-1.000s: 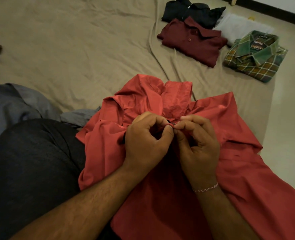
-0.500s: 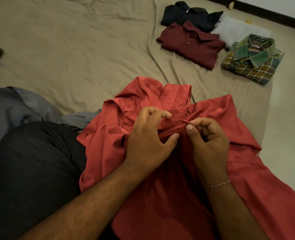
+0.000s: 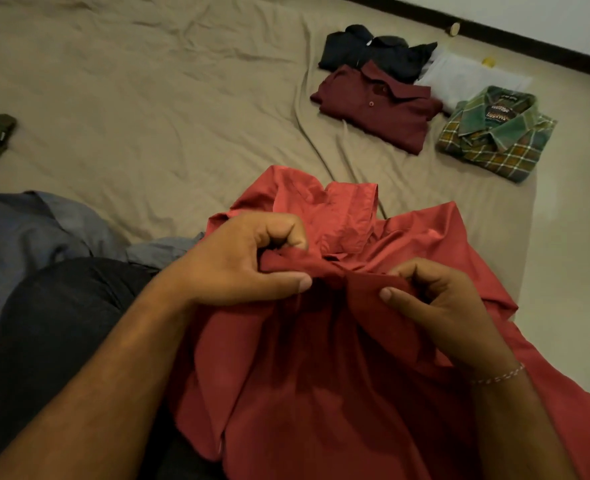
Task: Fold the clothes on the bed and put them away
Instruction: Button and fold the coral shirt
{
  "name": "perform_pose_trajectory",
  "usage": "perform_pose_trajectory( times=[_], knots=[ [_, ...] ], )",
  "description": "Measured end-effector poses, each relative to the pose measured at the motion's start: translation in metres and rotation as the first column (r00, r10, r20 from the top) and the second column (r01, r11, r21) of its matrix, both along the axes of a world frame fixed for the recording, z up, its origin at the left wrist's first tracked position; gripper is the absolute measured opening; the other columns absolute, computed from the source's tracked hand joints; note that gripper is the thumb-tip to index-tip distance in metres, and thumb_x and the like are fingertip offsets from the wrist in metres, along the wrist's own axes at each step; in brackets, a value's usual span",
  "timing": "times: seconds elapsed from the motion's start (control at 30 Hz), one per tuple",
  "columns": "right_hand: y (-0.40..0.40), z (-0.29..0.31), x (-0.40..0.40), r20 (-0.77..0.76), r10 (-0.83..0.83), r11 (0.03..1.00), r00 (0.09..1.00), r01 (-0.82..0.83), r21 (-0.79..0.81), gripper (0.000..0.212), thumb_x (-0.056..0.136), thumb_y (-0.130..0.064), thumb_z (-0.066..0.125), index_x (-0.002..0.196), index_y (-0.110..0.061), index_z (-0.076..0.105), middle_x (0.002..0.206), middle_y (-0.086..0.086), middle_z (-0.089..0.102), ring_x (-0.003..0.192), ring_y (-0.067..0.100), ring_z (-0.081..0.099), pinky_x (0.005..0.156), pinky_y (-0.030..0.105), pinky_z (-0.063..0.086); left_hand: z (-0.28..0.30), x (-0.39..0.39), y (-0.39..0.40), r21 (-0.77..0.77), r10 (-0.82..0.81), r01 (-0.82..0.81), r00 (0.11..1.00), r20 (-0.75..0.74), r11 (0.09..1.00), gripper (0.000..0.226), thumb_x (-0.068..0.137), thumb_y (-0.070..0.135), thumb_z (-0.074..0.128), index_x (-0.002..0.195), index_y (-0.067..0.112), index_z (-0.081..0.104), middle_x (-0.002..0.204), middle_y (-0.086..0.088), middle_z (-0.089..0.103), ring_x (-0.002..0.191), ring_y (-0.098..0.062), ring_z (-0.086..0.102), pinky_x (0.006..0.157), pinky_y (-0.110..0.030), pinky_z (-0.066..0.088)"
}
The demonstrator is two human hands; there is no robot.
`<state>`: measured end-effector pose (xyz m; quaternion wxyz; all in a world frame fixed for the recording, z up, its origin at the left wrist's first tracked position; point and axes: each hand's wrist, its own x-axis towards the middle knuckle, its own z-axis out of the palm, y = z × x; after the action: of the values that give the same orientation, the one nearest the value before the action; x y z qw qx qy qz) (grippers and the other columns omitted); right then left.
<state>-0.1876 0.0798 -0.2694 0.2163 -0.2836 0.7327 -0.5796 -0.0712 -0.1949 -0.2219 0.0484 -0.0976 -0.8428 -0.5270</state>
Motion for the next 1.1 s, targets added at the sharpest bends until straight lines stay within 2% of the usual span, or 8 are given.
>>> perform_pose_trajectory(
  times=[0.07, 0.23, 0.37, 0.5, 0.63, 0.77, 0.93, 1.1],
  knots=[
    [0.002, 0.007, 0.000, 0.038, 0.008, 1.000, 0.999, -0.008, -0.020, 0.006, 0.080, -0.014, 0.076, 0.080, -0.017, 0.071, 0.073, -0.005, 0.069, 0.068, 0.006, 0.061, 0.060, 0.019, 0.050, 0.010, 0.002, -0.013, -0.043, -0.113, 0.116, 0.991, 0.068, 0.992, 0.017, 0.088, 0.012, 0.074, 0.082, 0.007, 0.058, 0.073, 0.006, 0.052, 0.069, -0.005, 0.047, 0.064, -0.024, 0.039],
    [0.000, 0.023, -0.001, 0.081, -0.098, 0.994, 0.992, 0.101, -0.038, 0.013, 0.074, -0.012, 0.077, 0.078, -0.005, 0.068, 0.066, -0.003, 0.065, 0.061, 0.005, 0.058, 0.054, 0.016, 0.048, 0.005, -0.010, -0.028, -0.116, 0.196, -0.210, 0.973, -0.126, 0.971, 0.011, 0.084, 0.013, 0.075, 0.079, 0.015, 0.066, 0.077, 0.004, 0.065, 0.072, -0.015, 0.061, 0.068, -0.034, 0.049],
    [0.003, 0.049, -0.007, 0.086, -0.126, 0.990, 0.988, 0.132, -0.058, 0.007, 0.073, -0.005, 0.077, 0.072, -0.011, 0.073, 0.065, -0.004, 0.064, 0.059, 0.002, 0.056, 0.055, 0.013, 0.045, 0.020, -0.016, -0.037, -0.172, 0.135, -0.166, 0.975, -0.177, 0.971, 0.021, 0.076, 0.009, 0.068, 0.079, 0.028, 0.058, 0.084, 0.009, 0.065, 0.080, -0.013, 0.063, 0.074, -0.031, 0.049],
    [-0.010, 0.094, -0.047, -0.150, -0.167, 0.986, 0.975, 0.168, -0.004, 0.018, 0.082, 0.003, 0.079, 0.076, -0.014, 0.076, 0.070, -0.002, 0.070, 0.065, 0.006, 0.059, 0.062, 0.015, 0.047, 0.066, -0.045, -0.047, -0.269, 0.152, -0.220, 0.956, -0.251, 0.938, 0.019, 0.075, 0.005, 0.067, 0.080, 0.022, 0.061, 0.078, 0.006, 0.064, 0.070, -0.009, 0.061, 0.066, -0.024, 0.048],
    [-0.036, 0.150, -0.092, -0.364, -0.422, 0.906, 0.830, 0.370, -0.207, 0.012, 0.080, -0.012, 0.087, 0.081, -0.014, 0.075, 0.079, -0.002, 0.076, 0.071, 0.013, 0.065, 0.071, 0.027, 0.054, 0.125, -0.075, -0.058, -0.364, 0.222, -0.494, 0.782, -0.582, 0.789, 0.014, 0.078, 0.009, 0.074, 0.086, 0.020, 0.067, 0.080, 0.009, 0.060, 0.072, -0.007, 0.054, 0.067, -0.020, 0.042],
    [-0.048, 0.161, -0.088, -0.467, -0.489, 0.872, 0.737, 0.411, -0.265, 0.009, 0.084, -0.014, 0.084, 0.086, -0.019, 0.077, 0.087, -0.004, 0.077, 0.083, 0.016, 0.072, 0.080, 0.030, 0.056, 0.128, -0.068, -0.051, -0.357, 0.208, -0.533, 0.733, -0.648, 0.767, 0.007, 0.088, 0.015, 0.074, 0.095, 0.016, 0.073, 0.090, 0.006, 0.060, 0.081, -0.009, 0.058, 0.074, -0.017, 0.043],
    [-0.014, 0.077, -0.043, -0.269, -0.382, 0.923, 0.885, 0.379, -0.065, 0.013, 0.082, -0.011, 0.084, 0.073, -0.017, 0.077, 0.072, -0.005, 0.073, 0.067, 0.008, 0.062, 0.063, 0.020, 0.049, 0.031, -0.027, -0.037, -0.321, 0.487, -0.751, 0.632, -0.603, 0.577, 0.020, 0.094, 0.030, 0.066, 0.105, 0.019, 0.079, 0.088, 0.002, 0.061, 0.081, -0.020, 0.063, 0.073, -0.033, 0.051],
    [0.006, 0.014, 0.007, 0.098, -0.373, 0.927, 0.923, 0.374, 0.004, 0.008, 0.078, -0.011, 0.084, 0.079, -0.018, 0.081, 0.077, 0.000, 0.076, 0.074, 0.013, 0.065, 0.076, 0.031, 0.050, -0.016, -0.005, -0.007, -0.314, 0.478, -0.717, 0.666, -0.573, 0.622, 0.018, 0.095, 0.019, 0.068, 0.107, 0.013, 0.079, 0.093, -0.003, 0.067, 0.086, -0.024, 0.065, 0.082, -0.027, 0.048]
  ],
)
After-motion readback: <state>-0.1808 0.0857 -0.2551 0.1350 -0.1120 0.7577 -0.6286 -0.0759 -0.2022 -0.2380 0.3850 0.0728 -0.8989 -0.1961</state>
